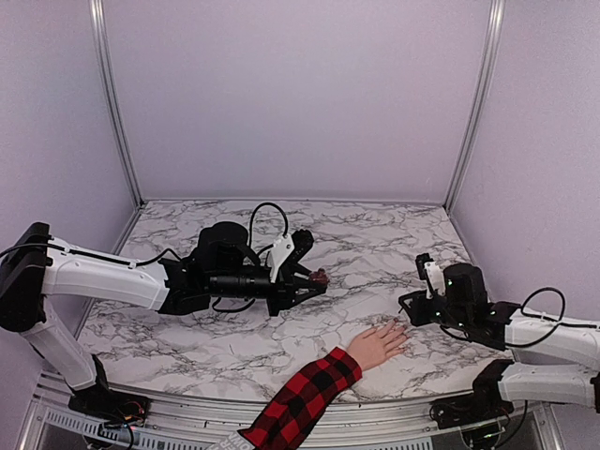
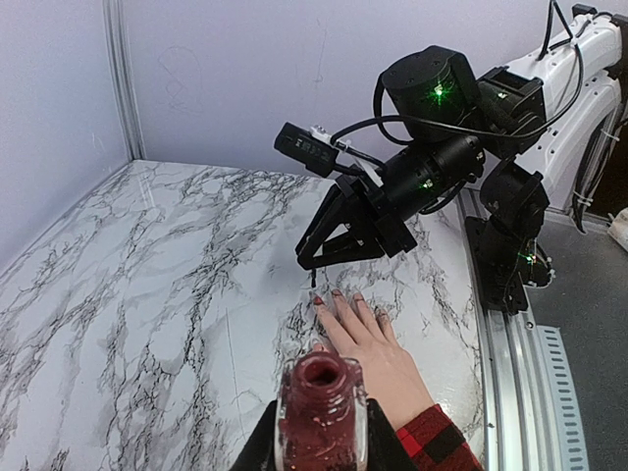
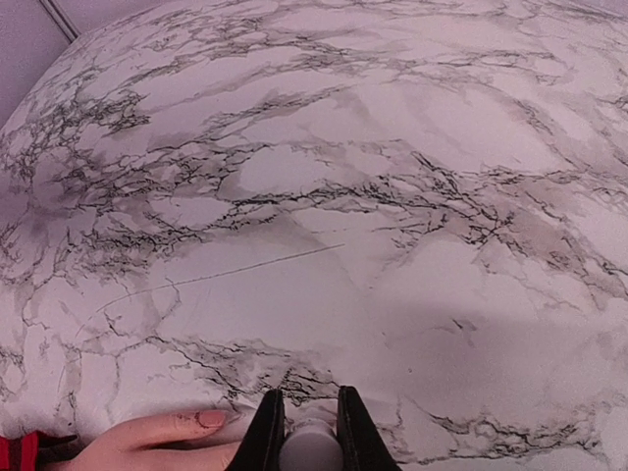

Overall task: Paint the nails
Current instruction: Paint the hand on the nail.

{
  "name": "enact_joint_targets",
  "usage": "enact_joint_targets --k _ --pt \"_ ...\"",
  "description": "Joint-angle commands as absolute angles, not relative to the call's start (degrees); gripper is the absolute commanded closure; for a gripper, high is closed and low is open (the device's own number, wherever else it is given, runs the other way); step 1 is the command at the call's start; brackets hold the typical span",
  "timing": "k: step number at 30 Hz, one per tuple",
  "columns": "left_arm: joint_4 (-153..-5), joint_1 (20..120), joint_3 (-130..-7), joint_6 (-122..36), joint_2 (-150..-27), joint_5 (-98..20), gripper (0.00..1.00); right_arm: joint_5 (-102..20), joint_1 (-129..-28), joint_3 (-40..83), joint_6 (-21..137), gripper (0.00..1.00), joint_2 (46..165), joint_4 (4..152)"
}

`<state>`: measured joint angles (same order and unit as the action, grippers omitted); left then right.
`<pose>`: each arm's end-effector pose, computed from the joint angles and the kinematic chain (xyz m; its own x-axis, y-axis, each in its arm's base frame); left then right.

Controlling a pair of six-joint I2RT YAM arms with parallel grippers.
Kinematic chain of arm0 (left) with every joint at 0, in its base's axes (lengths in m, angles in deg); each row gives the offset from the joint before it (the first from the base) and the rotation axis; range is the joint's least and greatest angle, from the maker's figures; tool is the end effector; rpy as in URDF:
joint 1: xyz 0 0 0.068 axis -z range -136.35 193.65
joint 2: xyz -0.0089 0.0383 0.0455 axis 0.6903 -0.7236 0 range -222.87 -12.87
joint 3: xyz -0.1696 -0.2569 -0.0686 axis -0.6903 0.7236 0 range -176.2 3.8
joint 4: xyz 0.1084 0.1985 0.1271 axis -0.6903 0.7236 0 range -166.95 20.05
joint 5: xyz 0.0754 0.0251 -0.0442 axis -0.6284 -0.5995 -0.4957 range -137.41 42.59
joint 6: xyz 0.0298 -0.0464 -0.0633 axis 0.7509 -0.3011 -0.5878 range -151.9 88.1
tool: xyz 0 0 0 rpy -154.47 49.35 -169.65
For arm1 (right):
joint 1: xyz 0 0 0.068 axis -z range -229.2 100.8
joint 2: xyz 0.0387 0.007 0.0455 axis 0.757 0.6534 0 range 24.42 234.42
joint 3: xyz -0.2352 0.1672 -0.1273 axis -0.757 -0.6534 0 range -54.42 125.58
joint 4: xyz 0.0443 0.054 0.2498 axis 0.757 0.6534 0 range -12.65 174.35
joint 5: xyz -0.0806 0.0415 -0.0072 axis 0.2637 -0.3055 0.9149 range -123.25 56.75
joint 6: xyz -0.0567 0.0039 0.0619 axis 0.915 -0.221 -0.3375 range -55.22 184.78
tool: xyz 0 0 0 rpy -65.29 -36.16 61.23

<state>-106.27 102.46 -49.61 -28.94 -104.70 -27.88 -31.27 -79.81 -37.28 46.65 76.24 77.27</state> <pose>0.1855 -0.3540 0.2946 -0.0314 0.1458 -0.9888 0.9801 0.1986 -0.0018 0.1605 0.0920 0.1829 -0.6151 -0.0026 -0.7884 -0.3083 0.9211 0.2375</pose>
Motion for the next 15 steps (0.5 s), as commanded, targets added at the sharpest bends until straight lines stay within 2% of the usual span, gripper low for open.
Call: enact_joint_targets --k 1,15 --pt "-108.33 102.1 -51.22 -28.94 -105.2 -27.08 1.0 -32.63 -79.5 -35.81 48.13 1.0 78.2 75.37" --pt "-108.41 102.1 -50.97 -28.98 -105.29 -27.18 1.0 -34.33 -79.51 -35.18 48.21 1.0 80.69 75.07"
